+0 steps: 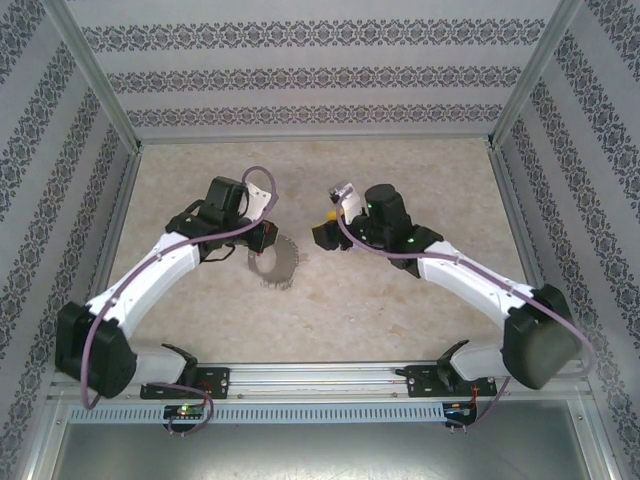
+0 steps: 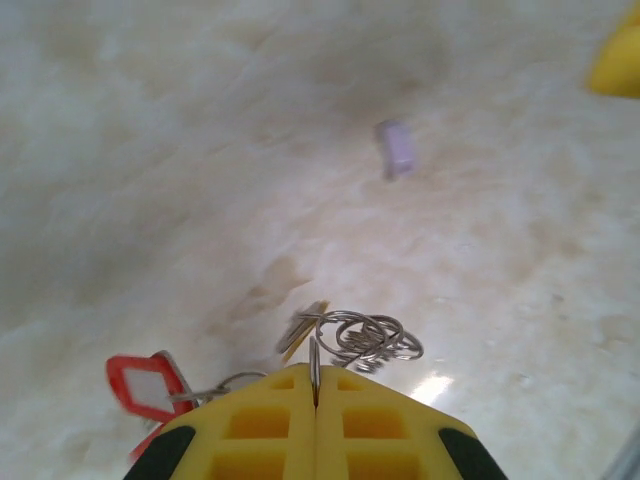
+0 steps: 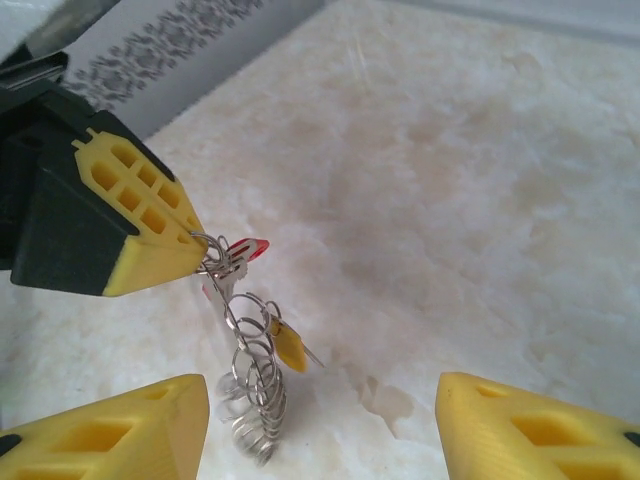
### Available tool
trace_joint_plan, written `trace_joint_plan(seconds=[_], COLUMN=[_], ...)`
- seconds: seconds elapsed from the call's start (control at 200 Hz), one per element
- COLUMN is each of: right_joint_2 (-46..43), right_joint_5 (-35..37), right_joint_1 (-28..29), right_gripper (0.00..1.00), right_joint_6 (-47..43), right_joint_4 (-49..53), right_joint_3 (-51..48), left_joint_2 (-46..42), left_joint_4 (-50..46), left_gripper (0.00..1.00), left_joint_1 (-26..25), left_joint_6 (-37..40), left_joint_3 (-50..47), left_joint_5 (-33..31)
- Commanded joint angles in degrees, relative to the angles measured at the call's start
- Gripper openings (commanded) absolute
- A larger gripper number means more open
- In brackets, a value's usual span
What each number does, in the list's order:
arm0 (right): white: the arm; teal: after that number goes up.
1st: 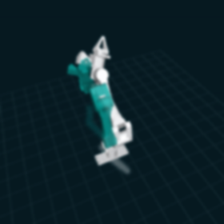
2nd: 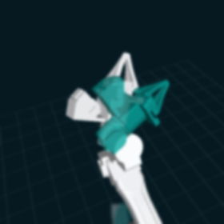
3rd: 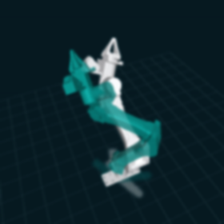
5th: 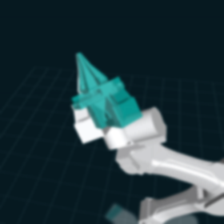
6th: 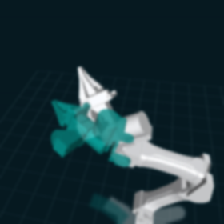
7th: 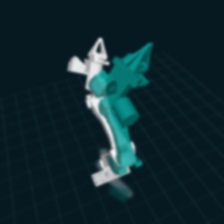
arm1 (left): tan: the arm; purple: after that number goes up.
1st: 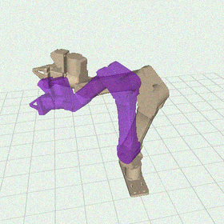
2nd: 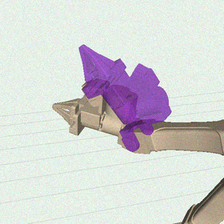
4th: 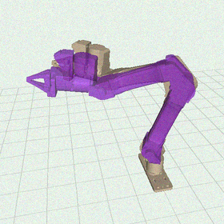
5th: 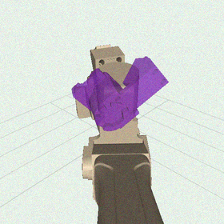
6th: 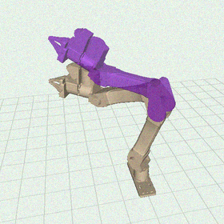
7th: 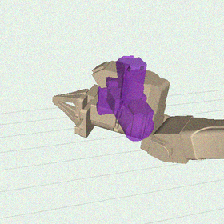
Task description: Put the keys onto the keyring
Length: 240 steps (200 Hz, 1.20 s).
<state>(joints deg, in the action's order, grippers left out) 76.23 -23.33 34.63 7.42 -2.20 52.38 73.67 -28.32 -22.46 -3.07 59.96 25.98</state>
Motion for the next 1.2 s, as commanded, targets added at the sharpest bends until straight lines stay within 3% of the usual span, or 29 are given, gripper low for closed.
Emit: trace_joint_plan(seconds=[0.0, 0.235, 0.43, 0.515, 0.669, 0.964, 1.194], right_joint_2=[-5.2, -10.3, -9.4, -9.1, -8.9, -7.2, -5.5], right_joint_5=[-5.3, -14.0, -20.7, -23.8, -26.3, -27.6, -28.0], right_joint_1=[0.2, 0.1, 0.0, 0.0, 0.2, 0.2, 0.3], right_gripper=[0.60, 0.46, 0.19, 0.13, 0.16, 0.42, 0.44], right_joint_6=[-5.6, -9.0, -9.7, -9.9, -12.0, -14.1, -14.1], right_joint_4=[-4.1, -2.1, -0.5, -0.3, 2.9, 4.8, 5.0], right_joint_3=[-2.2, -1.5, 1.0, 1.2, 2.1, 4.8, 6.5], left_joint_2=[-5.9, -6.6, -3.3, -2.9, -2.0, -1.4, -0.9], left_joint_4=[9.4, 11.1, 10.8, 11.1, 9.7, 4.5, 0.5], left_gripper=[0.00, 0.00, 0.00, 0.00, 0.00, 0.00, 0.00], left_joint_1=[-0.9, -0.9, -0.9, -0.8, -0.8, -0.8, -0.8], left_joint_6=[7.4, 13.8, 16.6, 17.4, 18.3, 21.7, 24.6], left_joint_3=[-2.5, -0.5, 2.3, 3.2, 4.6, 7.2, 8.5], left_joint_5=[13.6, 28.6, 33.7, 34.6, 37.0, 39.5, 39.7])
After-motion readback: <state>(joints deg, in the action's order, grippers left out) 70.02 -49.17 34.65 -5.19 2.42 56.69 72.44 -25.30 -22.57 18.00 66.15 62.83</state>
